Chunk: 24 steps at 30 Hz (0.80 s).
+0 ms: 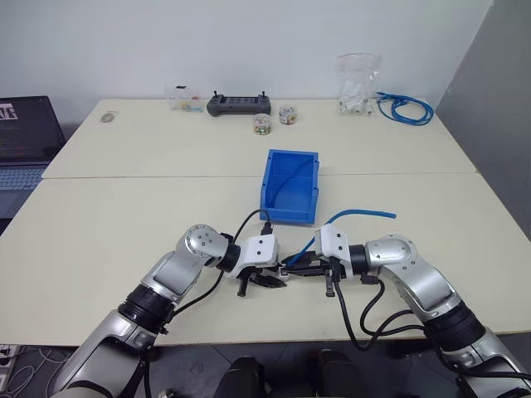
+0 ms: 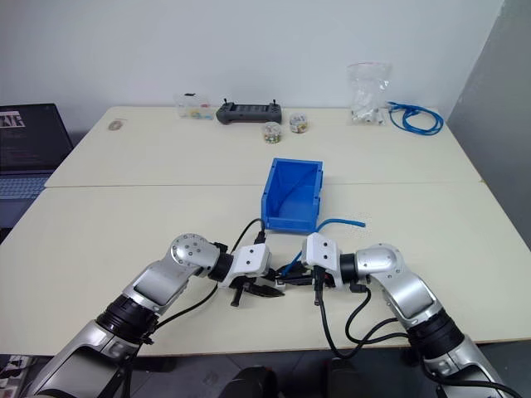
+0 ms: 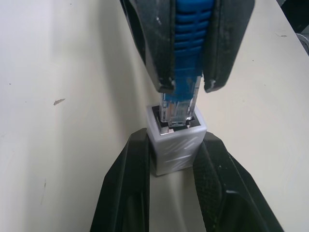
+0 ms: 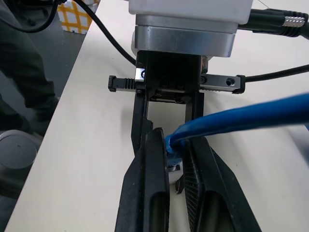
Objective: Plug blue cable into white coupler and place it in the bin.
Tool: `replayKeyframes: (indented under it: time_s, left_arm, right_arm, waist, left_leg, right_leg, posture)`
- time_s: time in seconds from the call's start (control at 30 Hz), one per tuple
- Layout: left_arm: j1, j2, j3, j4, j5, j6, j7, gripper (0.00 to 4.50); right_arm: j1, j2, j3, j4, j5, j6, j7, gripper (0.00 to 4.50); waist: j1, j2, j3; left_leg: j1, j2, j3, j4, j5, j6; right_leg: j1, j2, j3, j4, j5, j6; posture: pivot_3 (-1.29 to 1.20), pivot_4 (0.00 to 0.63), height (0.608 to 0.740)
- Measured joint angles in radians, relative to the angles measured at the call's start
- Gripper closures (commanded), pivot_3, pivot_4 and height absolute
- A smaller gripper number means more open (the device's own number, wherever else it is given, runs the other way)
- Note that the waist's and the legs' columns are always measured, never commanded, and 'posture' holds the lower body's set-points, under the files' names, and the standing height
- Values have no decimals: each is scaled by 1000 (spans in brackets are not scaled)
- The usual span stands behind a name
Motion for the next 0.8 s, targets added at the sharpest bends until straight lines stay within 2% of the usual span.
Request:
replayKeyframes:
  time_s: [0.7,0.8]
  left_arm:
    - [8,6,1,-2,10,-15,-2,3618]
    - [11,4,1,-1,15,-13,0,3618]
  right_arm:
    - [-115,12,63,101,-63,-4,101,4391]
    - [-128,12,81,101,-92,2,106,4392]
  waist:
    - [-5,1,-6]
    - [-5,1,-7]
  left_leg:
    - [2,0,0,0,0,0]
    - [8,1,0,-1,0,0]
  right_leg:
    - [1,1,0,0,0,0]
    - [8,1,0,-1,0,0]
  posture:
    - [0,150,740]
    - [0,150,740]
